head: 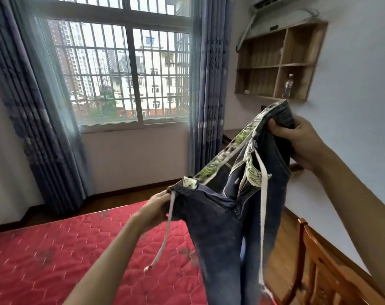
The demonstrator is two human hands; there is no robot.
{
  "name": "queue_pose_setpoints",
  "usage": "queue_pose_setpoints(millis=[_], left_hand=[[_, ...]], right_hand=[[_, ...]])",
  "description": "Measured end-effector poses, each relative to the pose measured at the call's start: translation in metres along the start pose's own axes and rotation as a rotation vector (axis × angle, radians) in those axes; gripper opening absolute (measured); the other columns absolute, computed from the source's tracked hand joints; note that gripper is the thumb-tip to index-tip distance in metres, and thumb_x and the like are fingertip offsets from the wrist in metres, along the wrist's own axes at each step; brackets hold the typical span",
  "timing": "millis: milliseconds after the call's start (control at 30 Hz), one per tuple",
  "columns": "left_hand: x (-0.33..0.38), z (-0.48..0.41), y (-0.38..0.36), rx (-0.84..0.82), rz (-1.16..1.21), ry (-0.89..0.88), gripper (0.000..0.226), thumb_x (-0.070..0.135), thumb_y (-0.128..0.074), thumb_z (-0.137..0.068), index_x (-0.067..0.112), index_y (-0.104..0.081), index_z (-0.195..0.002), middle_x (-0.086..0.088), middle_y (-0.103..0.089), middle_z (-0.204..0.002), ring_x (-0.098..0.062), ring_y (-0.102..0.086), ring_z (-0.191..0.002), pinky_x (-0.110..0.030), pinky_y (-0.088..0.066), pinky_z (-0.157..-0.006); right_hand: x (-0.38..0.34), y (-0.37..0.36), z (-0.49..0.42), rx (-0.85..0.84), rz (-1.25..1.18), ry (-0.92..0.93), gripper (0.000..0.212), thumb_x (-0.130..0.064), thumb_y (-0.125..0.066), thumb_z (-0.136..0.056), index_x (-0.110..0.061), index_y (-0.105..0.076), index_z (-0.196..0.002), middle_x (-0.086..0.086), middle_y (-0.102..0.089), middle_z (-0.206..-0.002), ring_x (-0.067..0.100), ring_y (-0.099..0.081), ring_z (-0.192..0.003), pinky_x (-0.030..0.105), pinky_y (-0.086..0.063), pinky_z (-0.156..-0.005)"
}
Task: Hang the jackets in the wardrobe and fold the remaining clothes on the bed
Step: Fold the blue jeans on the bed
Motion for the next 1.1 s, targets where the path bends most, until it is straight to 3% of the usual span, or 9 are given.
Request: queue_pose_setpoints(millis=[67, 133, 200, 400, 533, 700, 867, 967, 1100], left_hand=[[0.018, 0.01, 0.013, 0.072, -0.004, -0.067, 0.012, 0.017, -0.069, -0.083, 0.009, -0.075, -0.089, -0.013, -0.07, -0.087, -0.027, -0.065, -0.078, -0.038, -0.057, -0.071], [0.043, 0.017, 0.026, 0.208, -0.269, -0.171, 0.034, 0.032, -0.083, -0.07, 0.003, -0.068, -0.08, -0.003, -0.064, -0.07, -0.019, -0.056, -0.07, -0.026, -0.045, -0.056], [0.075, 0.024, 0.034, 0.334, -0.604, -0.3, 0.042, 0.035, -0.088, -0.068, 0.006, -0.058, -0.07, 0.004, -0.054, -0.06, -0.014, -0.046, -0.062, -0.024, -0.035, -0.051], [0.168, 0.06, 0.02, 0.292, -1.002, -0.563, 0.047, 0.063, -0.081, -0.052, 0.025, -0.074, -0.077, 0.004, -0.075, -0.076, -0.017, -0.07, -0.079, -0.035, -0.053, -0.075], [0.196, 0.075, 0.045, 0.242, -1.197, -0.388, 0.057, 0.075, -0.081, -0.043, 0.031, -0.081, -0.08, 0.008, -0.076, -0.075, -0.008, -0.065, -0.073, -0.038, -0.053, -0.076], [0.204, 0.096, 0.079, 0.533, -1.14, -0.317, 0.055, 0.067, -0.077, -0.053, 0.015, -0.078, -0.072, 0.01, -0.06, -0.054, -0.003, -0.05, -0.056, -0.031, -0.037, -0.06], [0.202, 0.102, 0.06, 0.727, -1.097, -0.279, 0.061, 0.054, -0.09, -0.058, 0.016, -0.07, -0.1, 0.0, -0.069, -0.097, -0.017, -0.063, -0.093, -0.033, -0.05, -0.082], [0.199, 0.095, 0.048, 0.732, -0.949, -0.085, 0.061, 0.046, -0.091, -0.057, 0.003, -0.074, -0.096, -0.01, -0.075, -0.093, -0.025, -0.07, -0.087, -0.042, -0.057, -0.081], [0.196, 0.093, 0.023, 0.616, -0.598, 0.102, 0.044, 0.028, -0.086, -0.071, 0.0, -0.069, -0.101, -0.013, -0.076, -0.092, -0.025, -0.072, -0.076, -0.038, -0.061, -0.075]], right_hand=[[0.005, 0.012, 0.002, 0.088, 0.173, -0.021, 0.03, -0.029, -0.078, -0.072, -0.012, -0.067, -0.095, 0.003, -0.073, -0.091, 0.016, -0.07, -0.082, 0.022, -0.058, -0.067], [0.013, 0.019, 0.004, 0.14, 0.392, -0.064, 0.013, -0.028, -0.076, -0.083, -0.02, -0.069, -0.09, -0.001, -0.072, -0.09, 0.009, -0.069, -0.074, 0.021, -0.055, -0.059], [0.025, 0.021, 0.0, 0.147, 0.609, -0.085, 0.01, -0.035, -0.076, -0.084, -0.027, -0.071, -0.084, -0.005, -0.072, -0.086, 0.01, -0.068, -0.076, 0.027, -0.054, -0.067], [0.04, -0.015, -0.019, 0.17, 0.739, 0.068, 0.015, -0.044, -0.074, -0.084, -0.033, -0.068, -0.076, -0.017, -0.067, -0.076, -0.009, -0.063, -0.069, 0.008, -0.044, -0.057], [0.056, -0.02, -0.038, 0.123, 0.959, 0.102, 0.045, -0.071, -0.06, -0.08, -0.028, -0.071, -0.091, -0.006, -0.074, -0.086, 0.018, -0.068, -0.082, 0.037, -0.055, -0.072], [0.069, -0.033, -0.047, 0.184, 0.853, 0.076, 0.032, -0.05, -0.07, -0.085, -0.019, -0.074, -0.092, -0.001, -0.072, -0.085, 0.02, -0.064, -0.081, 0.032, -0.044, -0.068], [0.076, -0.077, -0.055, 0.135, 0.857, -0.082, 0.032, -0.044, -0.07, -0.085, -0.013, -0.07, -0.075, 0.002, -0.064, -0.07, 0.028, -0.061, -0.076, 0.029, -0.035, -0.064], [0.078, -0.108, -0.058, 0.138, 0.82, -0.1, 0.037, -0.048, -0.066, -0.082, -0.011, -0.068, -0.076, 0.005, -0.067, -0.074, 0.031, -0.064, -0.079, 0.028, -0.038, -0.066], [0.06, -0.151, -0.053, 0.093, 0.744, -0.01, 0.037, -0.045, -0.065, -0.087, -0.009, -0.065, -0.084, 0.0, -0.061, -0.073, 0.021, -0.055, -0.07, 0.029, -0.038, -0.067]])
Point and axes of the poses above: each hand's wrist, its own z-axis away from the middle knuckle, its own y-axis out of the back of the hand, x = y × z, the point moved 2 cm from there along -z, towards the middle knuckle
